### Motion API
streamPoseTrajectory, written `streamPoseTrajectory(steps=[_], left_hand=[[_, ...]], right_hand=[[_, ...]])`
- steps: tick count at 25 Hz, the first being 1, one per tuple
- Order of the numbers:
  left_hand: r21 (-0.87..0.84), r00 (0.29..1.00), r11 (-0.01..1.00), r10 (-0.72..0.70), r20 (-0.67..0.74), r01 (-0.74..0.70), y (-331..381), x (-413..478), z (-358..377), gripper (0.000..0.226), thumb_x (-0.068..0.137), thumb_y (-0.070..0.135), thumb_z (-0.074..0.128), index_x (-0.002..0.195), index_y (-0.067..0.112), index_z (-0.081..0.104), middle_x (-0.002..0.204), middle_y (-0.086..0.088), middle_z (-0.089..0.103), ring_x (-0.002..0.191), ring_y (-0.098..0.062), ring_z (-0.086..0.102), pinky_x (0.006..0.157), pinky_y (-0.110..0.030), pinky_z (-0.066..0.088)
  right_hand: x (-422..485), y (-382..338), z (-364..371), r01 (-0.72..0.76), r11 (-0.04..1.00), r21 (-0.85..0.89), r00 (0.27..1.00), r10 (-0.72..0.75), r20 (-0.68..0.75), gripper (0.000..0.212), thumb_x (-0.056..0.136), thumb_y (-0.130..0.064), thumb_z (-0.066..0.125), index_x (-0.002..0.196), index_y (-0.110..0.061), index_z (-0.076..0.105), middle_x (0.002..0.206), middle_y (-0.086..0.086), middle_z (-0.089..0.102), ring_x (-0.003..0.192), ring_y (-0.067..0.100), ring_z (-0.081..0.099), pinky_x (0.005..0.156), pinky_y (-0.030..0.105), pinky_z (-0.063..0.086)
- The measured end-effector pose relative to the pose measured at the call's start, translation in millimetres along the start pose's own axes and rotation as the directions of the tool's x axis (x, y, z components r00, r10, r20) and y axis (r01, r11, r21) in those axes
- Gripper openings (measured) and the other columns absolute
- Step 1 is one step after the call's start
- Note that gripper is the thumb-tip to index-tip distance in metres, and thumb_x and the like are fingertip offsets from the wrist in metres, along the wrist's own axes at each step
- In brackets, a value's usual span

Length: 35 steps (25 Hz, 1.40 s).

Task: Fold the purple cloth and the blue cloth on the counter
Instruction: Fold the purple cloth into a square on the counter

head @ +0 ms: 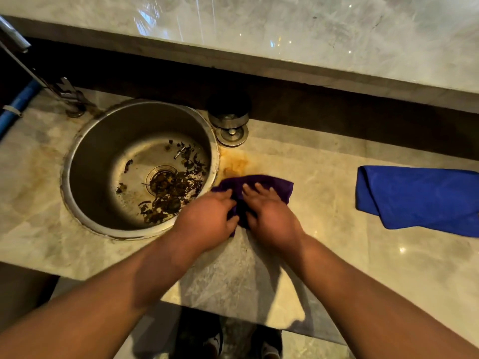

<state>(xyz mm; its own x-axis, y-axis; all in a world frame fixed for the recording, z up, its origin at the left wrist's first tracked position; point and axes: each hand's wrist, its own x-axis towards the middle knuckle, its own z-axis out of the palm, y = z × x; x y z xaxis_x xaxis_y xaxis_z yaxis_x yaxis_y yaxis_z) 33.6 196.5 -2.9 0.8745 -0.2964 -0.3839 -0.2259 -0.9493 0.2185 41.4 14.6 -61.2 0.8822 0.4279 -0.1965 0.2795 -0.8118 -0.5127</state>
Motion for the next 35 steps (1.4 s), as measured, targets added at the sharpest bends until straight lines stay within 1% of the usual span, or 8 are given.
streamPoseTrajectory(steps=[6,11,15,20,24,29,31,35], left_hand=[[-0.026,0.997,0.999,0.046,0.057,-0.044,3,-71,20,0.04,0.094,0.038,0.057,0.131,0.028,0.068,0.15,0.008,0.057,0.134,-0.016,0.052,0.105,-0.033,0.045],[-0.194,0.996,0.977,-0.093,-0.012,0.089,10,-65,-9,0.032,0.083,0.038,0.064,0.115,0.03,0.064,0.106,0.003,0.072,0.092,-0.021,0.068,0.07,-0.035,0.054],[-0.409,0.994,0.906,-0.106,0.02,0.105,27,-65,-46,0.038,0.077,0.038,0.071,0.11,0.039,0.052,0.085,0.01,0.069,0.077,-0.018,0.067,0.063,-0.036,0.054],[-0.563,0.997,0.824,-0.065,0.033,0.072,52,-71,-98,0.003,0.087,0.03,0.07,0.086,0.029,0.067,0.089,0.001,0.07,0.079,-0.02,0.068,0.07,-0.038,0.059],[-0.889,0.987,0.43,-0.093,0.132,0.159,76,-68,-129,0.015,0.094,0.027,0.065,0.108,0.021,0.068,0.105,-0.017,0.077,0.09,-0.028,0.074,0.083,-0.046,0.059],[-0.966,0.967,-0.097,0.12,0.226,0.238,85,-70,-133,0.055,0.084,0.028,0.073,0.134,0.009,0.062,0.135,-0.023,0.066,0.107,-0.032,0.064,0.096,-0.051,0.052],[-0.97,0.971,-0.053,-0.005,0.24,0.239,94,-66,-130,0.042,0.094,0.033,0.066,0.127,0.009,0.066,0.125,-0.022,0.07,0.102,-0.03,0.066,0.093,-0.049,0.052],[-0.926,0.969,0.308,-0.179,0.167,0.217,102,-61,-125,0.029,0.099,0.041,0.061,0.11,0.014,0.065,0.112,-0.018,0.072,0.102,-0.037,0.07,0.091,-0.051,0.057]], right_hand=[[-80,-24,23,0.089,0.985,-0.149,0.995,-0.083,0.048,0.043,0.089,-0.021,0.069,0.132,-0.017,0.07,0.143,0.004,0.066,0.135,0.033,0.058,0.113,0.052,0.042],[-69,-53,-39,-0.103,0.966,0.237,0.994,0.09,0.066,0.019,0.099,-0.02,0.052,0.106,-0.017,0.07,0.101,0.006,0.075,0.092,0.025,0.068,0.076,0.041,0.052],[-77,-68,-101,-0.062,0.949,0.31,0.996,0.04,0.077,0.017,0.102,-0.019,0.051,0.103,-0.017,0.068,0.092,0.002,0.072,0.083,0.021,0.063,0.074,0.04,0.05],[-91,-50,-151,-0.121,0.99,0.078,0.968,0.135,-0.211,0.02,0.104,-0.031,0.047,0.111,-0.029,0.065,0.101,-0.005,0.069,0.094,0.017,0.061,0.076,0.038,0.051],[-115,-44,-142,-0.333,0.907,0.258,0.823,0.413,-0.39,0.035,0.098,-0.043,0.062,0.131,-0.032,0.056,0.113,-0.014,0.056,0.102,0.008,0.056,0.079,0.03,0.047],[-134,-34,-110,-0.377,0.522,0.765,0.804,0.594,-0.01,0.041,0.092,-0.058,0.056,0.093,-0.021,0.075,0.091,-0.002,0.075,0.088,0.023,0.069,0.079,0.038,0.054],[-136,-34,-104,-0.347,0.487,0.801,0.81,0.587,-0.006,0.048,0.092,-0.059,0.046,0.093,-0.026,0.081,0.101,-0.005,0.08,0.101,0.017,0.071,0.1,0.047,0.054],[-132,-49,-111,-0.188,0.349,0.918,0.918,0.395,0.037,0.053,0.106,-0.056,0.037,0.113,-0.026,0.081,0.122,-0.007,0.078,0.123,0.006,0.065,0.116,0.04,0.041]])
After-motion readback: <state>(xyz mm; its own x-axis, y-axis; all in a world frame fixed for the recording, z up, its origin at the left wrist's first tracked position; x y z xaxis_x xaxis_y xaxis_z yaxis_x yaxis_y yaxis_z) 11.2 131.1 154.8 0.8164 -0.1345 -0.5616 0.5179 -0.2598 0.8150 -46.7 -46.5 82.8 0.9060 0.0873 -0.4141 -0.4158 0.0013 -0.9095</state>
